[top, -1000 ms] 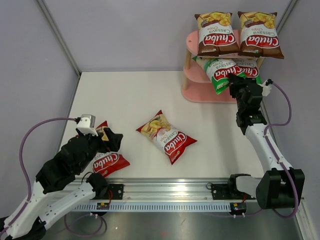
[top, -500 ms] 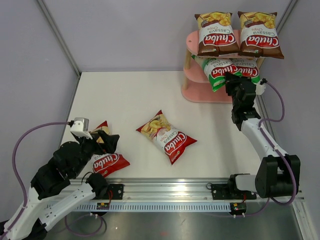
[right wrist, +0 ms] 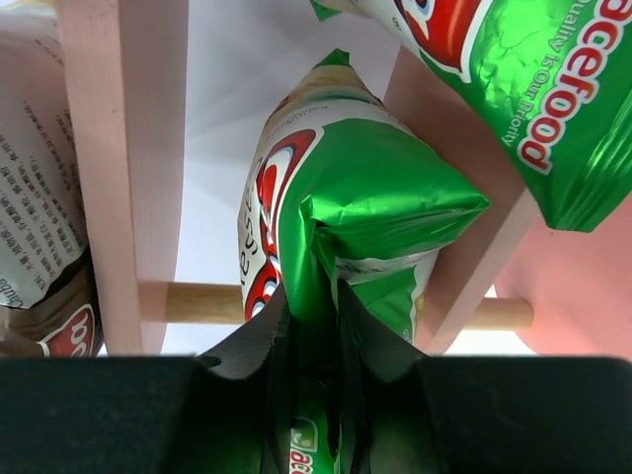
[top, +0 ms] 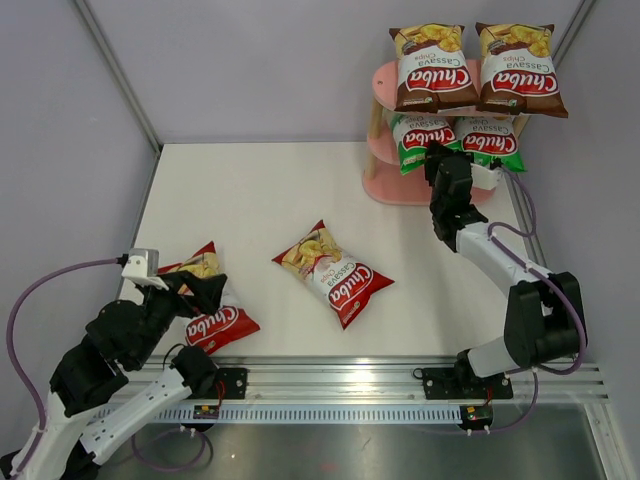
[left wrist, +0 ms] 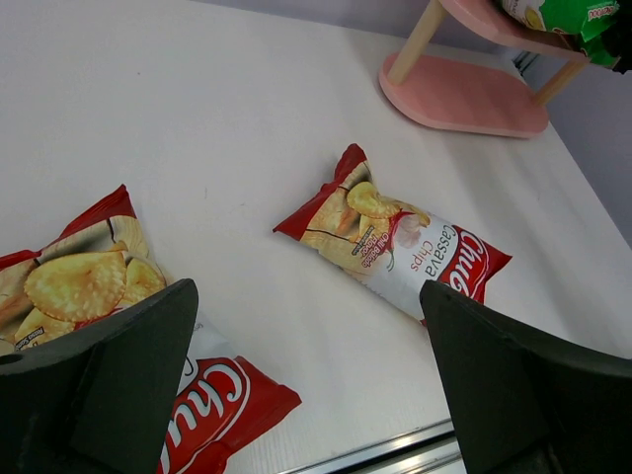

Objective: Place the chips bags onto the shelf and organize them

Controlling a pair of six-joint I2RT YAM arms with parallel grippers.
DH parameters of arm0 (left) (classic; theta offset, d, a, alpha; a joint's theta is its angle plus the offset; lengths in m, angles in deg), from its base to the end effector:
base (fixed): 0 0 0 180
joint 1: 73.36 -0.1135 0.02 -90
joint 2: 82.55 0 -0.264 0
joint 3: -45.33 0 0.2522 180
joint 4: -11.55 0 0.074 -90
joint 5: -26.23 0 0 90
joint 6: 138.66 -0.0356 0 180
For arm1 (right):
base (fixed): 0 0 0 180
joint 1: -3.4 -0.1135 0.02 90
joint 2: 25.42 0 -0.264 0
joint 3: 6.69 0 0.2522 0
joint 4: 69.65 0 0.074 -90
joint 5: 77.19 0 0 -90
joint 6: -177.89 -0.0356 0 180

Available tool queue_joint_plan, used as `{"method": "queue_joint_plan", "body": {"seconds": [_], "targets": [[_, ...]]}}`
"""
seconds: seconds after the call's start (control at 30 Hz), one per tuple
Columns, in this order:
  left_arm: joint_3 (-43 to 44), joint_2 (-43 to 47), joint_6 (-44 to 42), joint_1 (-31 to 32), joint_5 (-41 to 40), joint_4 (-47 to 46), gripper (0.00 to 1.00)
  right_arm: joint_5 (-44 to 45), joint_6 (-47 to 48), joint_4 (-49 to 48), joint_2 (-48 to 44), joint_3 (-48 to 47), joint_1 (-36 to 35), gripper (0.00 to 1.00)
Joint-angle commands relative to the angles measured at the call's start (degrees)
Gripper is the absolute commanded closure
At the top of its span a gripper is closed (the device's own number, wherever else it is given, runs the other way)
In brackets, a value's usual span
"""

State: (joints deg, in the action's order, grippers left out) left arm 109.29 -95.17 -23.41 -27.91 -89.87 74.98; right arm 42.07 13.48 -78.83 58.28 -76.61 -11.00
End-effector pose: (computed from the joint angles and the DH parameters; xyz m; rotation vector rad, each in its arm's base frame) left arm 0.0277 -0.0058 0.3459 -0.0160 1.7859 -0.4892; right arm 0.3343 0.0679 0.3074 1.1689 1.2296 0.7574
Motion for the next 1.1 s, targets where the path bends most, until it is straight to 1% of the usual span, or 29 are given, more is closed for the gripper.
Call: {"method": "queue_joint_plan", "body": {"seconds": [0.0, 0.13, 0.23, 0.43, 0.6, 0.7, 0.77, 0.83, 0.97, 1.0, 1.07], "targets": [[-1.06, 2.16, -0.47, 0.16, -1.58, -2.12, 0.01, 10.72, -0.91, -5.8, 1.45, -4.3, -1.69, 0.76], [-1.33, 2.87, 0.23, 0.16, -3.33, -1.68, 0.01, 14.68, -3.28, -5.71, 4.36, -5.62, -2.39, 0.76], [-1.41, 2.95, 0.23, 0.16, -3.6, -1.59, 0.01, 15.74, -3.64, -5.8, 6.47, -6.85, -2.4, 0.76], [-1.59, 3.31, 0.14, 0.16, -3.6, -1.95, 0.01, 13.64, -3.11, -6.86, 10.25, -9.23, -2.48, 0.75], [-1.68, 3.74, 0.23, 0.16, -3.86, -1.86, 0.01, 12.58, -5.3, -5.98, 11.75, -9.58, -3.01, 0.72], [-1.59, 3.92, 0.32, 0.16, -3.86, -1.86, 0.01, 14.34, -4.95, -4.84, 11.22, -9.58, -3.71, 0.65], [-1.76, 4.1, 0.32, 0.16, -3.86, -1.94, 0.01, 13.9, -5.48, -3.79, 11.13, -9.84, -3.71, 0.56], [-1.68, 4.1, 0.23, 0.25, -3.95, -1.95, 0.01, 12.5, -5.3, -3.26, 10.34, -9.5, -3.71, 0.53], [-1.77, 4.1, 0.41, 0.16, -4.21, -1.77, 0.01, 11.09, -5.83, 2.26, 7.45, -8.7, -3.71, 0.41], [-1.68, 4.01, 0.5, 0.16, -4.13, -1.86, 0.01, 10.83, -5.92, 3.24, 6.48, -8.53, -3.71, 0.35], [-1.68, 4.1, 0.5, 0.16, -4.39, -1.68, 0.01, 10.56, -6.97, 5.78, 5.34, -7.74, -3.63, 0.32]]}}
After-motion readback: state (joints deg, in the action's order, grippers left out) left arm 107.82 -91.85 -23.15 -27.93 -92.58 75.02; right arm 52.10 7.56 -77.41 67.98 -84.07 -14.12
